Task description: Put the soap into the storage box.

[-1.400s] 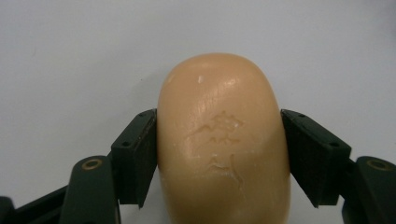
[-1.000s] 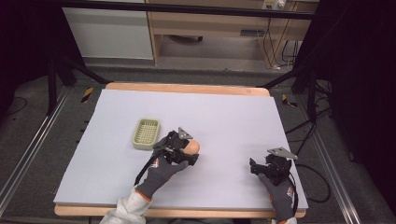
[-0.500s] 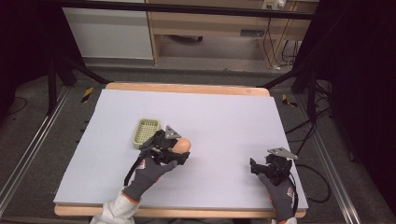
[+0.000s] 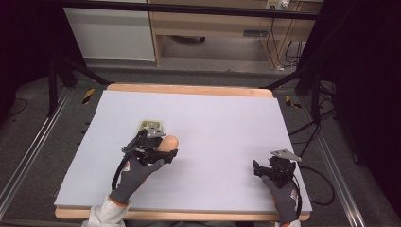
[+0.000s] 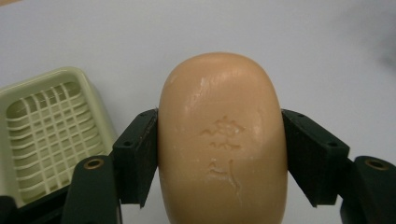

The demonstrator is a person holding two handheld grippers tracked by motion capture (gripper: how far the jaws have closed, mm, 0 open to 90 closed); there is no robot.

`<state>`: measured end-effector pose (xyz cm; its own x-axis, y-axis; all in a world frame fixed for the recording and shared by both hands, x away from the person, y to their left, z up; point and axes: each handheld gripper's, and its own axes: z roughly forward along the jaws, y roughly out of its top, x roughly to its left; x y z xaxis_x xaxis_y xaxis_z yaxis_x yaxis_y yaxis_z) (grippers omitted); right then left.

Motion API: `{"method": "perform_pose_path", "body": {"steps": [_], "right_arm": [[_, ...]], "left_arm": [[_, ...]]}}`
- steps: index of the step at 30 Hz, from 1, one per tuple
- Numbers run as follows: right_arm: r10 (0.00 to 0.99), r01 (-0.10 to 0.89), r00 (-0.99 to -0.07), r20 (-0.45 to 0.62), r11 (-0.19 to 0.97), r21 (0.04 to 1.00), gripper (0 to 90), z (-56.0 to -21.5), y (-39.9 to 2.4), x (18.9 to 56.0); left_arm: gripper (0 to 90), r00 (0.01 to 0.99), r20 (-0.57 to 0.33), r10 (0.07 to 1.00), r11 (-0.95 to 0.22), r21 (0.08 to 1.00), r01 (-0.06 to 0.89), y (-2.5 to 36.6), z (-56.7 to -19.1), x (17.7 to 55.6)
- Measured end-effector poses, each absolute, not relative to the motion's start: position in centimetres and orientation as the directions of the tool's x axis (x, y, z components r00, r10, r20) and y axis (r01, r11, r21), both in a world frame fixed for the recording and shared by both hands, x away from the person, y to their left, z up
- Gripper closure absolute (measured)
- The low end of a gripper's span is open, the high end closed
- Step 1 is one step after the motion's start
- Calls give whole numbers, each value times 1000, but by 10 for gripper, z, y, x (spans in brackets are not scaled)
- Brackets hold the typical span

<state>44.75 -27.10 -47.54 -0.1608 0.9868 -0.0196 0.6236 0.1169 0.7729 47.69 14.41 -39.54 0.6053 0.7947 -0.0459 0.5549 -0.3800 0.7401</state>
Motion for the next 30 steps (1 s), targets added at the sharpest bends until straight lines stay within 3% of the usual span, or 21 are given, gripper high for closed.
{"method": "perform_pose_path", "body": {"steps": [30], "right_arm": [[986, 622, -166, -18, 119, 774, 62, -475, -270, 448]], "left_arm": [[312, 503, -71, 861, -283, 755, 592, 180, -392, 512]]}}
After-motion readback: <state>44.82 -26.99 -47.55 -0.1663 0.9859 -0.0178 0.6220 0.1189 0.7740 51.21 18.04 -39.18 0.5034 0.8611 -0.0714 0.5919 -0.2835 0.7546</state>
